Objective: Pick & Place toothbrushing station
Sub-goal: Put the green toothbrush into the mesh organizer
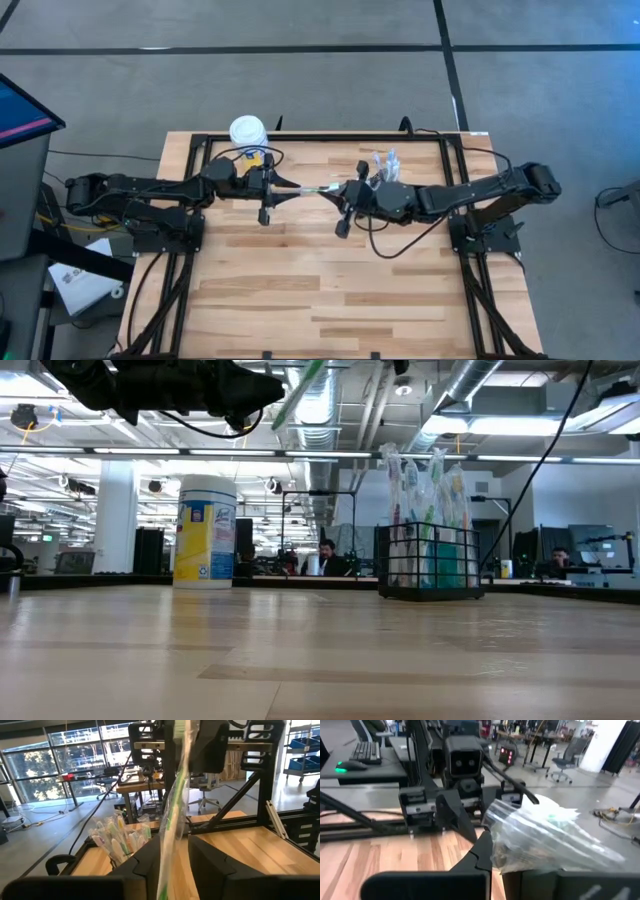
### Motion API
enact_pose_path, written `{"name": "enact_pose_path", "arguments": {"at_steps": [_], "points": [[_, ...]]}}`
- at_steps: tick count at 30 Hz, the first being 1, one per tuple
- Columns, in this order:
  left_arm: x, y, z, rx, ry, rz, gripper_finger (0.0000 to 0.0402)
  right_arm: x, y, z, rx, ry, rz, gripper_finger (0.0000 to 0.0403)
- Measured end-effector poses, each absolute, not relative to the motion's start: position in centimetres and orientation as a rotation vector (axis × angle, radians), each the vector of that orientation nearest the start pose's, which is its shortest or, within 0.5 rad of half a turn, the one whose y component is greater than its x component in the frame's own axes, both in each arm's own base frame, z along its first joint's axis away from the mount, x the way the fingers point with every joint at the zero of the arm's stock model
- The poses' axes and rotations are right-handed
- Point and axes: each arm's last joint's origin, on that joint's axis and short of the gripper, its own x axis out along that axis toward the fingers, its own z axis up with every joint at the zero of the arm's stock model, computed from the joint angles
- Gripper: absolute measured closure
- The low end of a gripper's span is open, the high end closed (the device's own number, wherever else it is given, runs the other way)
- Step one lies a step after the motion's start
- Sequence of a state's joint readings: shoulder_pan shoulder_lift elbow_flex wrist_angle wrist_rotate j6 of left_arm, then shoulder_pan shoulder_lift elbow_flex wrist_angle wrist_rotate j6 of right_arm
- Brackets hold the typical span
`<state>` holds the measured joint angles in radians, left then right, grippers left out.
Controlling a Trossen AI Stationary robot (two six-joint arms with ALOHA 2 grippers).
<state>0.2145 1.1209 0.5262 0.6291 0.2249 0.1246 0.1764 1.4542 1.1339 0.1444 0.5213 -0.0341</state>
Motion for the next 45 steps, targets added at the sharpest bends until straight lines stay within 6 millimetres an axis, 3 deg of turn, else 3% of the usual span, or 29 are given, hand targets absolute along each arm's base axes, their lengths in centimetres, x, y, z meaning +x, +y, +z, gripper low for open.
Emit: {"name": "enact_pose_path", "arguments": {"at_steps": [29, 45], "points": [[23.4, 4.4, 25.7, 0.132, -0.033, -0.009, 0.0290, 26.5, 3.5, 33.4, 0.202, 0.478, -0.365, 0.0398], [23.4, 4.4, 25.7, 0.129, -0.031, -0.009, 0.0288, 25.5, 2.5, 31.9, 0.285, 0.649, -0.439, 0.0398]]}}
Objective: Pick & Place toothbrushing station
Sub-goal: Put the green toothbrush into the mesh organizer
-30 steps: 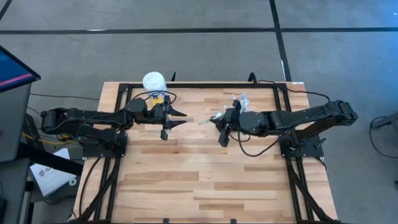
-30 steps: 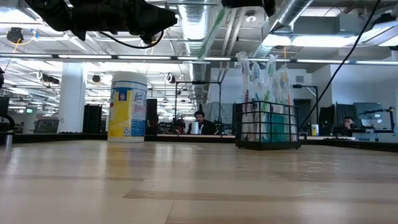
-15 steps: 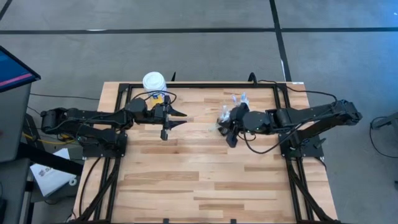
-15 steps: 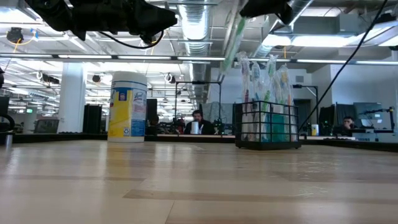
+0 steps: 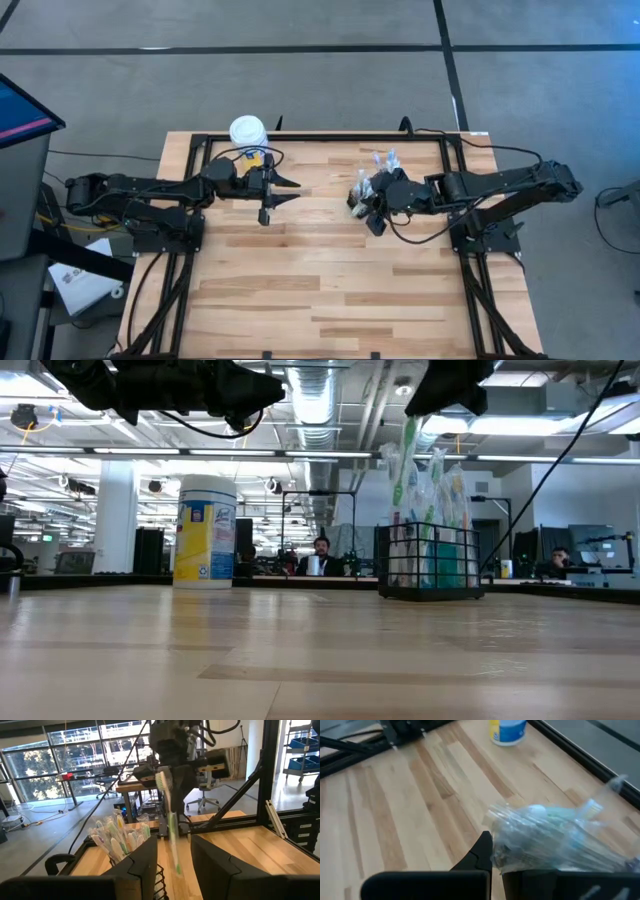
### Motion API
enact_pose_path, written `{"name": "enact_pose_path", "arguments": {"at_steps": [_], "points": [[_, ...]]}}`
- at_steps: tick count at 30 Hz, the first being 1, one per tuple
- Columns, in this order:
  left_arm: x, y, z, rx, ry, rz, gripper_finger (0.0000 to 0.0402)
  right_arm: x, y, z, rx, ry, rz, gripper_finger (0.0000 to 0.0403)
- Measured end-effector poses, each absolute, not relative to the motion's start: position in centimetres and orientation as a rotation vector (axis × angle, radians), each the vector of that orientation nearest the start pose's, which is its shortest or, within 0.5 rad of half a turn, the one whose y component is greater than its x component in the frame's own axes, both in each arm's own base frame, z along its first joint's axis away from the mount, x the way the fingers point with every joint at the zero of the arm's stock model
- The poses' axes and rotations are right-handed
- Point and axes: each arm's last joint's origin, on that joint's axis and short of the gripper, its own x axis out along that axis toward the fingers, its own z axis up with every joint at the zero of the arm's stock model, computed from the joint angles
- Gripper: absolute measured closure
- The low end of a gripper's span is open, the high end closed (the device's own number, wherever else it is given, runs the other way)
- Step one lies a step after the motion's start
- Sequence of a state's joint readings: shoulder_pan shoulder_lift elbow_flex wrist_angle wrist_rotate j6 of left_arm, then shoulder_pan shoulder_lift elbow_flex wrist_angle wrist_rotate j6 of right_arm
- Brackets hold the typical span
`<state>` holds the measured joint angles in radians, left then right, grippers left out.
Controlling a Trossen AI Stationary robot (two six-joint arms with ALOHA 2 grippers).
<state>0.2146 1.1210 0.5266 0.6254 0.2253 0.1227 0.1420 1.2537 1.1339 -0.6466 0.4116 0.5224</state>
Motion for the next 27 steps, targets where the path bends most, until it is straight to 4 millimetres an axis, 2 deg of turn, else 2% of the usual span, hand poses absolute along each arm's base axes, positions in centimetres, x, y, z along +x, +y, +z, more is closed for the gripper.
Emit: {"name": "enact_pose_path", "arguments": {"at_steps": [15, 27], "points": [[23.4, 4.4, 25.6, 0.129, -0.028, -0.009, 0.0288, 25.3, 0.0, 31.6, 0.315, 0.697, -0.524, 0.0397], [23.4, 4.4, 25.6, 0.128, -0.026, -0.010, 0.0288, 23.5, -0.4, 33.3, 0.291, 0.694, -0.577, 0.0397]]}}
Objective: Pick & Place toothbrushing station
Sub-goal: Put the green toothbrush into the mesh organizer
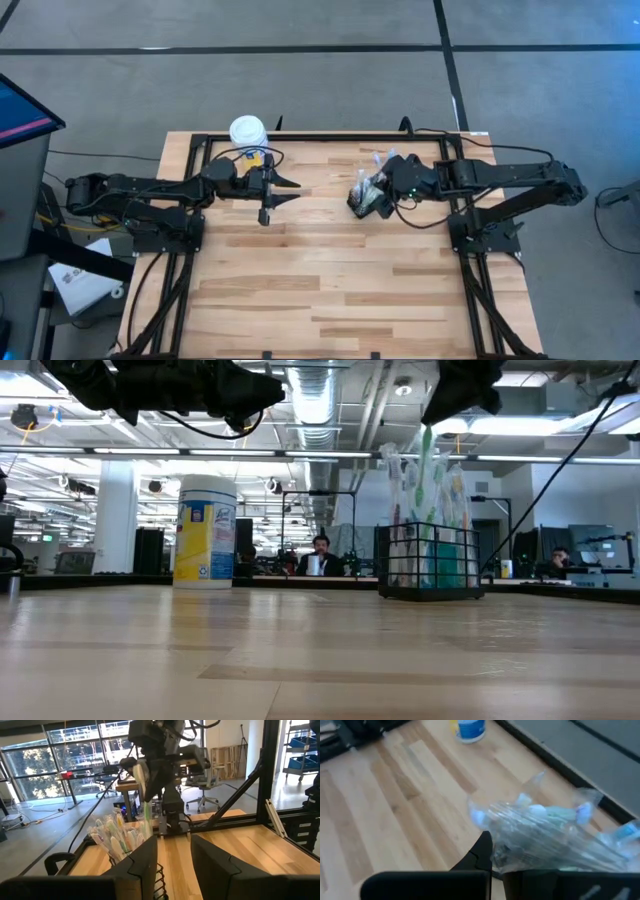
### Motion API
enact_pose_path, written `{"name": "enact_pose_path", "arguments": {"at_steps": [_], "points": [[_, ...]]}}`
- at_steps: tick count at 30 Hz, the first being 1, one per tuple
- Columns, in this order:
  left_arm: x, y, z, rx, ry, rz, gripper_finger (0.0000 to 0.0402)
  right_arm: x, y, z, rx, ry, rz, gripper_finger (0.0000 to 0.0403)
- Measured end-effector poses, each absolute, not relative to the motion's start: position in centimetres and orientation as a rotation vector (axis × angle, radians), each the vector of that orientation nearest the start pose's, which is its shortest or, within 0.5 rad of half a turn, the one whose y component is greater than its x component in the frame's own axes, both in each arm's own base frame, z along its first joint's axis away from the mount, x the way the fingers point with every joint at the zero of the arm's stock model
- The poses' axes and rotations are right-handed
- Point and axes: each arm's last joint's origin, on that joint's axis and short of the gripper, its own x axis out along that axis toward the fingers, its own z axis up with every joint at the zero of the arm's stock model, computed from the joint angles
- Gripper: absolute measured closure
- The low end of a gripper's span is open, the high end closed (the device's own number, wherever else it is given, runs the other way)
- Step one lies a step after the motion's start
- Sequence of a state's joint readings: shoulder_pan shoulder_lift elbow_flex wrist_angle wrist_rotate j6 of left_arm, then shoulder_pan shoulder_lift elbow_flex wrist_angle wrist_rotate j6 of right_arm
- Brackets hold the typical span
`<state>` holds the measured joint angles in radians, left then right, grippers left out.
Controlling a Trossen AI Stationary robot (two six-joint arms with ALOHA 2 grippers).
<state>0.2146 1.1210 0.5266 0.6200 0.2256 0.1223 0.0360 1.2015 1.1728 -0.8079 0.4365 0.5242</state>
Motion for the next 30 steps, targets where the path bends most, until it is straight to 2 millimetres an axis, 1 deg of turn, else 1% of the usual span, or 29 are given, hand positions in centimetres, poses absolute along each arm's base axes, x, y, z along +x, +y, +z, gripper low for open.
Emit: {"name": "enact_pose_path", "arguments": {"at_steps": [9, 15, 24, 26, 29, 30], "points": [[23.4, 4.4, 25.6, 0.128, -0.027, -0.009, 0.0288, 23.3, -0.4, 33.3, 0.293, 0.693, -0.589, 0.0396], [23.4, 4.4, 25.6, 0.128, -0.027, -0.009, 0.0288, 23.6, -0.4, 32.2, 0.290, 0.692, -0.587, 0.0396], [23.4, 4.4, 25.6, 0.128, -0.027, -0.009, 0.0288, 24.4, -0.4, 31.2, 0.275, 0.731, -0.591, 0.0396], [23.4, 4.4, 25.6, 0.128, -0.027, -0.009, 0.0288, 25.0, -0.3, 31.1, 0.278, 0.719, -0.589, 0.0395], [23.4, 4.4, 25.6, 0.128, -0.027, -0.009, 0.0288, 25.2, -0.3, 30.3, 0.262, 0.768, -0.596, 0.0395], [23.4, 4.4, 25.6, 0.128, -0.027, -0.009, 0.0288, 25.7, -0.3, 30.3, 0.266, 0.750, -0.592, 0.0395]]}}
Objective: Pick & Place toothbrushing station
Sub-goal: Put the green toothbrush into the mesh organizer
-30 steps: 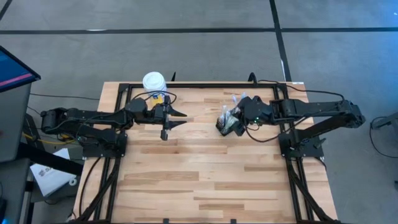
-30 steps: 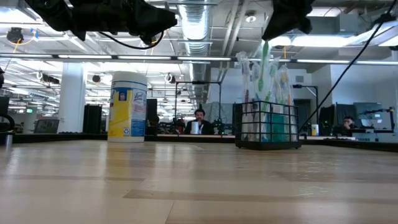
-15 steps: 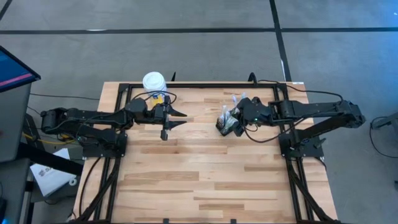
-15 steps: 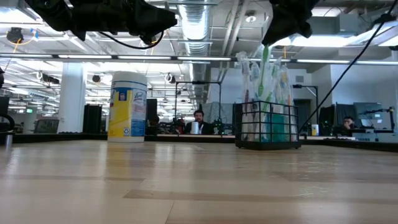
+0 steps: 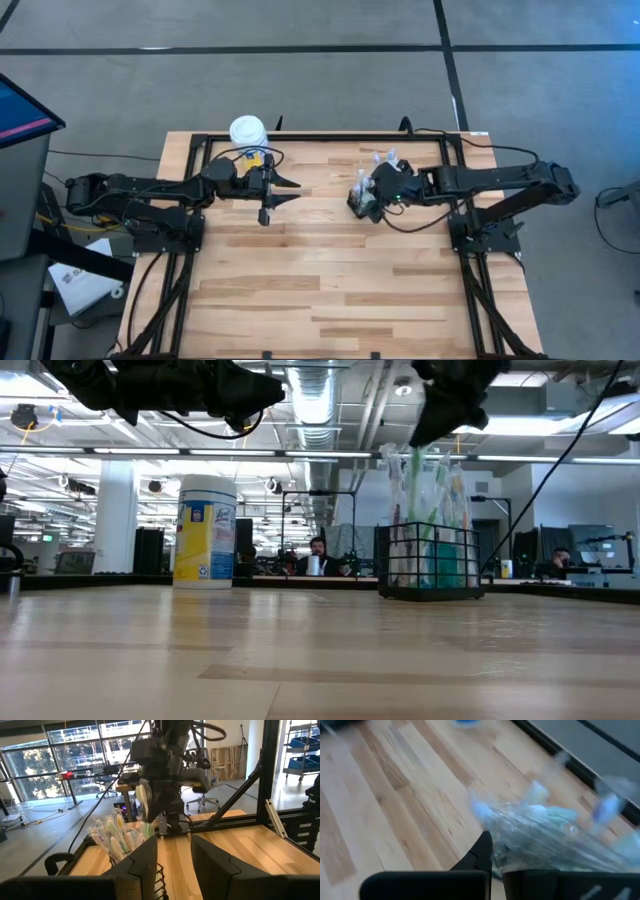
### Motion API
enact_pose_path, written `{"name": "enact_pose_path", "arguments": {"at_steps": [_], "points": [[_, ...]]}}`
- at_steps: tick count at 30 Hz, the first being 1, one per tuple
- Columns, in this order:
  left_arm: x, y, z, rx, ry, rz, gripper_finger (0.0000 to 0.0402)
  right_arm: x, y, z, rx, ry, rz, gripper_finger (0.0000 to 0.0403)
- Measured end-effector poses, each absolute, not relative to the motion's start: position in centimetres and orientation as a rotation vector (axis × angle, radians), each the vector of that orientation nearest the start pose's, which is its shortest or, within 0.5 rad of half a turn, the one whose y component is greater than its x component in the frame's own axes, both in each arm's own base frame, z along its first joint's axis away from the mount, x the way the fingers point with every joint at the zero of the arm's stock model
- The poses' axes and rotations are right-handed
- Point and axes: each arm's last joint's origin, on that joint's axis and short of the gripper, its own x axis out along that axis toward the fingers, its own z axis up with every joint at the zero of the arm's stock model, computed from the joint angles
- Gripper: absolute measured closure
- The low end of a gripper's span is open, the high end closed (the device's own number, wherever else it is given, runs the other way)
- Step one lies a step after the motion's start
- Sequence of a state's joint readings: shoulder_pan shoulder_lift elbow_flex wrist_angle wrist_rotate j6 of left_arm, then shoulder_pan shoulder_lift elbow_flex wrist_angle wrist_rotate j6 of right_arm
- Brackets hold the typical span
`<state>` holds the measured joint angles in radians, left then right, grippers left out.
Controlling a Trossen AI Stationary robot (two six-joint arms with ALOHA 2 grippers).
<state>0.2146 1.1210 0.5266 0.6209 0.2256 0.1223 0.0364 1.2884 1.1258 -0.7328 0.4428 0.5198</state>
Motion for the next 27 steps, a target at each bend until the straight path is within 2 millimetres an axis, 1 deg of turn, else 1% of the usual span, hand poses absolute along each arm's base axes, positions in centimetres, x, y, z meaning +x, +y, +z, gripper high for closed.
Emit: {"name": "enact_pose_path", "arguments": {"at_steps": [1, 3, 5, 7, 9, 11, 13, 15, 16, 19, 21, 27], "points": [[23.4, 4.4, 25.6, 0.128, -0.027, -0.010, 0.0288, 26.0, -0.3, 30.2, 0.264, 0.748, -0.589, 0.0395], [23.4, 4.4, 25.6, 0.128, -0.028, -0.009, 0.0288, 25.9, -0.3, 29.6, 0.248, 0.793, -0.593, 0.0395], [23.4, 4.4, 25.6, 0.128, -0.026, -0.009, 0.0288, 26.7, -0.2, 29.5, 0.247, 0.770, -0.583, 0.0395], [23.4, 4.4, 25.6, 0.128, -0.027, -0.009, 0.0288, 26.5, -0.2, 29.0, 0.231, 0.817, -0.578, 0.0395], [23.4, 4.4, 25.6, 0.127, -0.025, -0.010, 0.0288, 27.1, -0.2, 29.0, 0.237, 0.792, -0.568, 0.0395], [23.4, 4.4, 25.6, 0.128, -0.028, -0.009, 0.0288, 27.0, -0.2, 28.5, 0.227, 0.833, -0.571, 0.0395], [23.4, 4.4, 25.6, 0.127, -0.023, -0.010, 0.0288, 27.7, -0.2, 28.2, 0.229, 0.821, -0.568, 0.0395], [23.4, 4.4, 25.6, 0.128, -0.027, -0.009, 0.0288, 27.6, -0.2, 27.8, 0.221, 0.854, -0.571, 0.0395], [23.4, 4.4, 25.6, 0.127, -0.024, -0.010, 0.0288, 28.0, -0.1, 27.7, 0.224, 0.841, -0.569, 0.0395], [23.4, 4.4, 25.6, 0.127, -0.025, -0.010, 0.0288, 28.2, -0.1, 26.8, 0.210, 0.891, -0.576, 0.0395], [23.4, 4.4, 25.6, 0.127, -0.023, -0.010, 0.0288, 28.7, -0.1, 26.6, 0.210, 0.888, -0.577, 0.0395], [23.4, 4.4, 25.6, 0.127, -0.024, -0.010, 0.0288, 29.1, -0.1, 25.7, 0.194, 0.923, -0.575, 0.0394]]}}
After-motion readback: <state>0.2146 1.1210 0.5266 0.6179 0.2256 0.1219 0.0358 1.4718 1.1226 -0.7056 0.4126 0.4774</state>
